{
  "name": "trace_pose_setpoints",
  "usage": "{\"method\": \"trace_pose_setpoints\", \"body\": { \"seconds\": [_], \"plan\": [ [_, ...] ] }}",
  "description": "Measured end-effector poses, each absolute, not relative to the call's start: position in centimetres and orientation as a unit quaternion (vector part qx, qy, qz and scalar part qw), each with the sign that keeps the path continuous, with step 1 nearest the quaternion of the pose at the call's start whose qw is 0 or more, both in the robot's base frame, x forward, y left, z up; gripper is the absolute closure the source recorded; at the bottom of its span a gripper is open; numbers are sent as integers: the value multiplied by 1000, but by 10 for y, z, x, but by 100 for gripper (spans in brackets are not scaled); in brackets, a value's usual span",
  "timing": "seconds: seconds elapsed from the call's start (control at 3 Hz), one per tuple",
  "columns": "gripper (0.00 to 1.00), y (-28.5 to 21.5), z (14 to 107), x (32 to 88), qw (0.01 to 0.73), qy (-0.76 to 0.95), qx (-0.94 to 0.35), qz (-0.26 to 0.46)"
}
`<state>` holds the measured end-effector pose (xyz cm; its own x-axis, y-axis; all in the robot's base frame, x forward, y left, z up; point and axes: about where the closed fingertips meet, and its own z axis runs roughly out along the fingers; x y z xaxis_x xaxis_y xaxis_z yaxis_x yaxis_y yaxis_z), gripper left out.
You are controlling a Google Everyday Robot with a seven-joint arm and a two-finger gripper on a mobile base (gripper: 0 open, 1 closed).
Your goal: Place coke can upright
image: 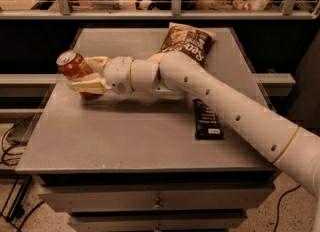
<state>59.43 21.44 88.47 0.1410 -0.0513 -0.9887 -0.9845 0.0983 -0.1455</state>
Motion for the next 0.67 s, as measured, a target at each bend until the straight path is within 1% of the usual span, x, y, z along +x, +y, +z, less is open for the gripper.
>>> {"method": "trace_pose_setpoints", "body": {
  "seconds": [0.33,0.67],
  "plan": [
    [0,202,877,588,548,525,-504,413],
    [0,202,877,588,548,525,-504,412]
  ]
}}
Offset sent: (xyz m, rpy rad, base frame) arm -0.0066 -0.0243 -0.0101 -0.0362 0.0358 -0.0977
